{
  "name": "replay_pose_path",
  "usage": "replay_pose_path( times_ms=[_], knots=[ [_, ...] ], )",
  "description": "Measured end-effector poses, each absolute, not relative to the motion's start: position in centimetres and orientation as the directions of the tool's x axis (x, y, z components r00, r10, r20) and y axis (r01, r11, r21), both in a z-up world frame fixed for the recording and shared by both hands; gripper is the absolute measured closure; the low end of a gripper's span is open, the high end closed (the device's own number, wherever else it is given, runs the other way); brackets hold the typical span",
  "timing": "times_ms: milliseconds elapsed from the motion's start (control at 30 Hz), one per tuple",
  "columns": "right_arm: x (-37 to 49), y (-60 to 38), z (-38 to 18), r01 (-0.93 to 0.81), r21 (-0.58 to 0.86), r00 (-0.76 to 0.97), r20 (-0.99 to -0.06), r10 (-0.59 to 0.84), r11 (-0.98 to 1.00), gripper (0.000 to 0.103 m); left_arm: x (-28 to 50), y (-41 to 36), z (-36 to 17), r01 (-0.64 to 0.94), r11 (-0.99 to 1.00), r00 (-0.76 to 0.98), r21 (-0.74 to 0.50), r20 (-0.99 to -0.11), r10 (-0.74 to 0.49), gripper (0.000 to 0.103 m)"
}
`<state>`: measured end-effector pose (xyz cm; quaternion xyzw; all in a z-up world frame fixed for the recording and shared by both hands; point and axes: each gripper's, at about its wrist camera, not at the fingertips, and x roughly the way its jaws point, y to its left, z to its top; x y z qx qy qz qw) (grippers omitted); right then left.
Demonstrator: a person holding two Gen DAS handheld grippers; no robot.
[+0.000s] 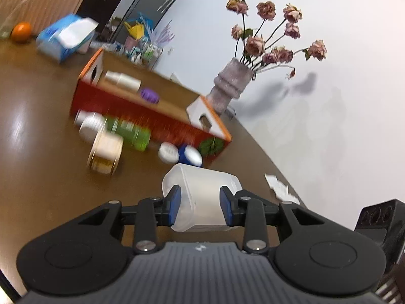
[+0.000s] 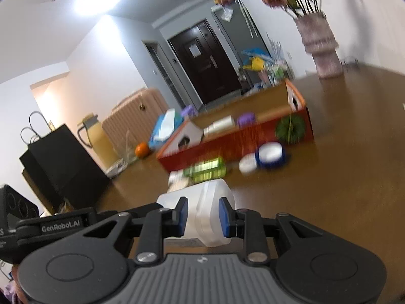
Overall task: Organize rigid objects
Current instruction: 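Carry the white jug over the cardboard box with the left gripper, then lower the jug into the box and open the left gripper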
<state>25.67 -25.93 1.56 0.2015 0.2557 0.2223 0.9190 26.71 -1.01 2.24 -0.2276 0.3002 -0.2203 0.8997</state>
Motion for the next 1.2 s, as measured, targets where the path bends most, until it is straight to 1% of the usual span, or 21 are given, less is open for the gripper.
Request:
replay_pose_path(
  times_ms=[267, 367, 467, 600, 700, 733, 800, 833, 900, 967, 1033, 1200],
  knots=[
    [34.9, -27.9, 5.6, -0.298, 0.451, 0.82, -0.329, 0.467, 0.841, 0.077, 36.6, -4.1, 7.2, 0.326, 0.818, 0.747, -0.474, -0.401, -0.53, 0.069],
    [39.3, -28.4, 6.6, -0.3, 0.421, 0.834, -0.321, 0.45, 0.856, 0.077, 42.3, -5.4, 7.8, 0.306, 0.828, 0.745, -0.469, -0.424, -0.515, 0.07],
    [44.9, -29.1, 6.5, -0.274, 0.408, 0.835, -0.349, 0.426, 0.871, 0.077, 47.7, -6.6, 7.6, 0.287, 0.837, 0.728, -0.466, -0.462, -0.507, 0.069],
    [52.4, -30.2, 5.6, -0.24, 0.396, 0.823, -0.401, 0.402, 0.886, 0.077, 54.7, -7.9, 5.7, 0.277, 0.838, 0.677, -0.471, -0.524, -0.518, 0.069],
    [57.1, -30.2, 4.1, -0.243, 0.371, 0.788, -0.463, 0.405, 0.896, 0.077, 58.6, -8.9, 3.9, 0.257, 0.867, 0.663, -0.427, -0.575, -0.48, 0.069],
    [58.1, -29.8, 3.5, -0.241, 0.348, 0.782, -0.484, 0.394, 0.906, 0.077, 59.4, -9.1, 3.3, 0.259, 0.873, 0.661, -0.414, -0.583, -0.473, 0.069],
    [59.8, -28.8, 2.4, -0.22, 0.257, 0.768, -0.548, 0.33, 0.941, 0.076, 60.9, -9.5, 2.2, 0.273, 0.872, 0.635, -0.406, -0.605, -0.48, 0.069],
    [60.3, -28.4, 2.0, -0.211, 0.214, 0.773, -0.56, 0.296, 0.954, 0.078, 61.4, -9.7, 1.6, 0.271, 0.876, 0.629, -0.4, -0.615, -0.475, 0.069],
    [60.7, -27.9, 1.4, -0.208, 0.143, 0.788, -0.561, 0.252, 0.968, 0.079, 62.1, -10.0, 0.7, 0.265, 0.888, 0.635, -0.377, -0.624, -0.455, 0.065],
    [61.1, -27.9, 1.1, -0.202, 0.143, 0.781, -0.574, 0.248, 0.969, 0.079, 62.3, -9.9, 0.1, 0.251, 0.893, 0.647, -0.374, -0.621, -0.442, 0.06],
    [60.9, -28.1, 1.2, -0.205, 0.146, 0.789, -0.56, 0.252, 0.968, 0.079, 62.2, -9.6, -0.1, 0.249, 0.885, 0.656, -0.394, -0.604, -0.453, 0.055],
    [59.8, -27.7, 2.0, -0.199, 0.071, 0.82, -0.535, 0.206, 0.977, 0.075, 61.9, -9.4, 0.5, 0.254, 0.884, 0.668, -0.392, -0.59, -0.453, 0.049]
  ],
)
